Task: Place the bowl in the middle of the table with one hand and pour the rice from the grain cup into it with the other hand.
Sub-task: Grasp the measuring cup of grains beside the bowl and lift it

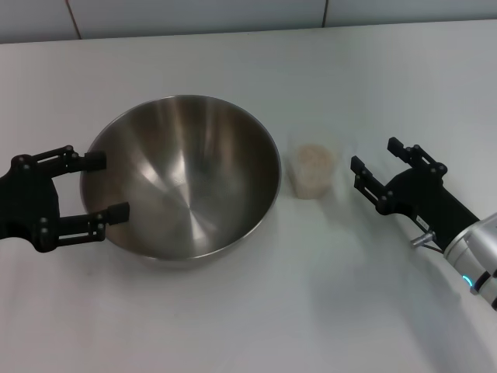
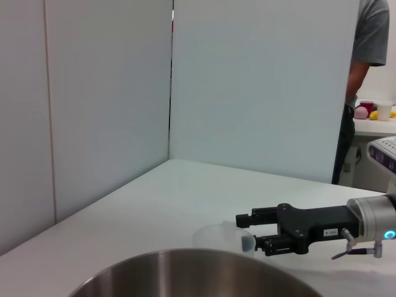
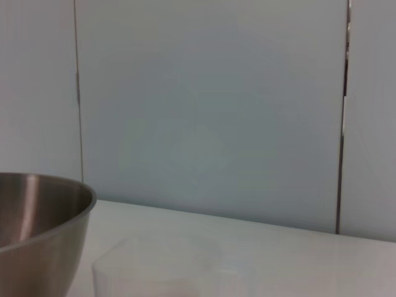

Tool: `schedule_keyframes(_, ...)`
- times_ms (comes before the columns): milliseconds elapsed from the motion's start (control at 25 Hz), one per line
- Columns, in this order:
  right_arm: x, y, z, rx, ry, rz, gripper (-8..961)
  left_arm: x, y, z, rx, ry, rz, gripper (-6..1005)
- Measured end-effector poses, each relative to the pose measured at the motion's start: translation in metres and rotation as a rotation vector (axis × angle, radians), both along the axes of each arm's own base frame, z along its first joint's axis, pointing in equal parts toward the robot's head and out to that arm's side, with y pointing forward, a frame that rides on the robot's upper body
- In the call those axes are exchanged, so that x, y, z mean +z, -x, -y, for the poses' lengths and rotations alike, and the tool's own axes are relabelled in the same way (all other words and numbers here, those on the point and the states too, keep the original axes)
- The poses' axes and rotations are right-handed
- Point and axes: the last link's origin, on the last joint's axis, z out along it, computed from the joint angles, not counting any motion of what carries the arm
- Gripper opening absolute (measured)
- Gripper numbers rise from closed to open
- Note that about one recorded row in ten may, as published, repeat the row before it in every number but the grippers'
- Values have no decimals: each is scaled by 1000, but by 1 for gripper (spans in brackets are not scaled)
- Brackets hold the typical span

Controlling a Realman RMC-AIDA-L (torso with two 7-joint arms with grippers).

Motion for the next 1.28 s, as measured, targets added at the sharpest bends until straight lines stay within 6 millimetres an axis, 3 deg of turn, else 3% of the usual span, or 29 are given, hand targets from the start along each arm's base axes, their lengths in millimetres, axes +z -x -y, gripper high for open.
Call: schedule_keyframes(1280, -7, 18, -29, 13, 29, 15, 684, -1, -3, -9, -3, -11, -13, 815)
